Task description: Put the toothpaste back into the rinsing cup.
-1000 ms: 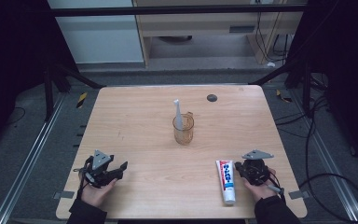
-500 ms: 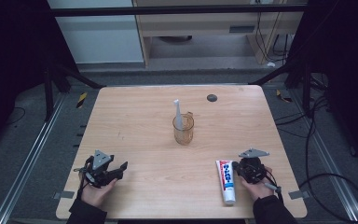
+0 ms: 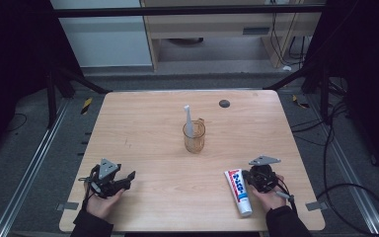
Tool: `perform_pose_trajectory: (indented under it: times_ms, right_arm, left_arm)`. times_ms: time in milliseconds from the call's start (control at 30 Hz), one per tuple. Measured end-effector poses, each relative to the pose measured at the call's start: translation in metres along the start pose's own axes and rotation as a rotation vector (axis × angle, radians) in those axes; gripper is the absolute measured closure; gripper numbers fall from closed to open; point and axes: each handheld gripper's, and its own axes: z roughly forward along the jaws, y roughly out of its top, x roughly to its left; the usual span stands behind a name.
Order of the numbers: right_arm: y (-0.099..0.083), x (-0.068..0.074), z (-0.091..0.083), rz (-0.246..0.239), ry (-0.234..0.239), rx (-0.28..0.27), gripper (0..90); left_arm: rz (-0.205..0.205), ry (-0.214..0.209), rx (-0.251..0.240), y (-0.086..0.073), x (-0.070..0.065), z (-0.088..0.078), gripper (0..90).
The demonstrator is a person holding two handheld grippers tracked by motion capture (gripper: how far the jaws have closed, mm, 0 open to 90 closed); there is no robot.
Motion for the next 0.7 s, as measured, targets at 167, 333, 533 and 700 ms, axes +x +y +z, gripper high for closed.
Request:
perform_pose_trajectory:
  times_ms: [167, 333, 533, 700]
  right_arm:
    - [0.002, 0.002, 0.002, 0.001, 0.024, 0.001, 89.9]
    - [0.004, 0.004, 0.001, -0.012, 0.035, 0.000, 89.8]
    - [0.007, 0.009, 0.003, -0.023, 0.053, 0.006, 89.7]
    - [0.008, 0.013, 0.003, -0.045, 0.062, 0.011, 89.2]
  left_arm:
    - [0.001, -0.003, 0.003, 0.000, 0.000, 0.001, 35.5]
    - [0.003, -0.001, 0.011, 0.000, 0.000, 0.002, 35.5]
    - [-0.001, 0.000, 0.012, 0.001, 0.000, 0.002, 35.5]
    - [0.005, 0.000, 0.016, 0.001, -0.001, 0.003, 35.5]
